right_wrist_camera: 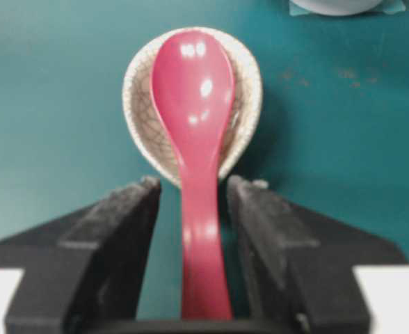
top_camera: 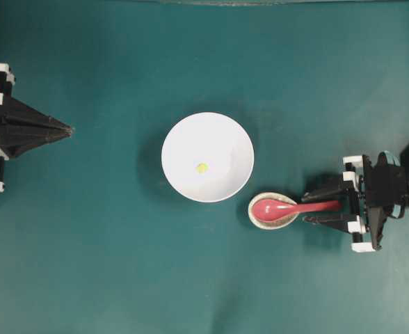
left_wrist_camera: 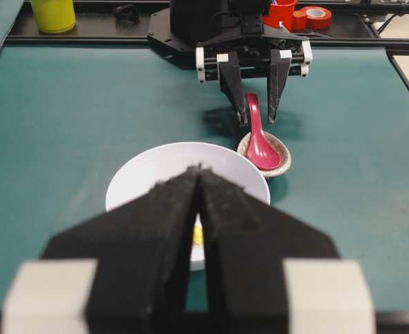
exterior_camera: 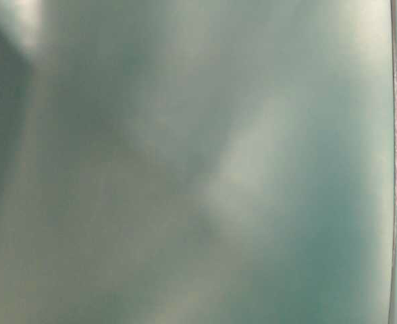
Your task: Scoop the yellow hexagonal prism block from the bowl with a spoon using the right arm.
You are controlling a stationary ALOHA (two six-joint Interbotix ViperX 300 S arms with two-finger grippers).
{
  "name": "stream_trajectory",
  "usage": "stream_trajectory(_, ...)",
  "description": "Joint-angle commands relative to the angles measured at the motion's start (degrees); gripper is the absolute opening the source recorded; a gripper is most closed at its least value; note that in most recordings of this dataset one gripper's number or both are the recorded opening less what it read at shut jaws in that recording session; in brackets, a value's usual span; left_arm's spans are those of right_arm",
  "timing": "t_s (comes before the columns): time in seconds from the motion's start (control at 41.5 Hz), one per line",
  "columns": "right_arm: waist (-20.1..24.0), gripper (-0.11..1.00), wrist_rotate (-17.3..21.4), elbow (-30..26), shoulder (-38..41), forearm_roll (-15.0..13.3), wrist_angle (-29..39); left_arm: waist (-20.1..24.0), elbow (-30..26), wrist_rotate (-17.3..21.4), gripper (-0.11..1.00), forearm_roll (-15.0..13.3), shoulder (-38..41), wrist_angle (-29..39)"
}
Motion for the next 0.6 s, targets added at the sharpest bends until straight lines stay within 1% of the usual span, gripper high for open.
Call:
stream_trajectory(0.0,0.35,0.5,0.18,-0.18,0.26,0.18,-1.49,0.09,-1.32,0.09,0.0,0.18,0.62,-0.18)
stream_trajectory(0.434,0.44,0.5,0.26,-0.18,0.62,0.18,-1.58,0.09,-1.32,0.09,0.0,0.18,0.62,-0.26)
stream_trajectory(0.579,0.35,0.47,0.26,-0.18,0.53,0.18,-1.67,0.09,-1.32,0.18,0.0,0.18,0.62,-0.18)
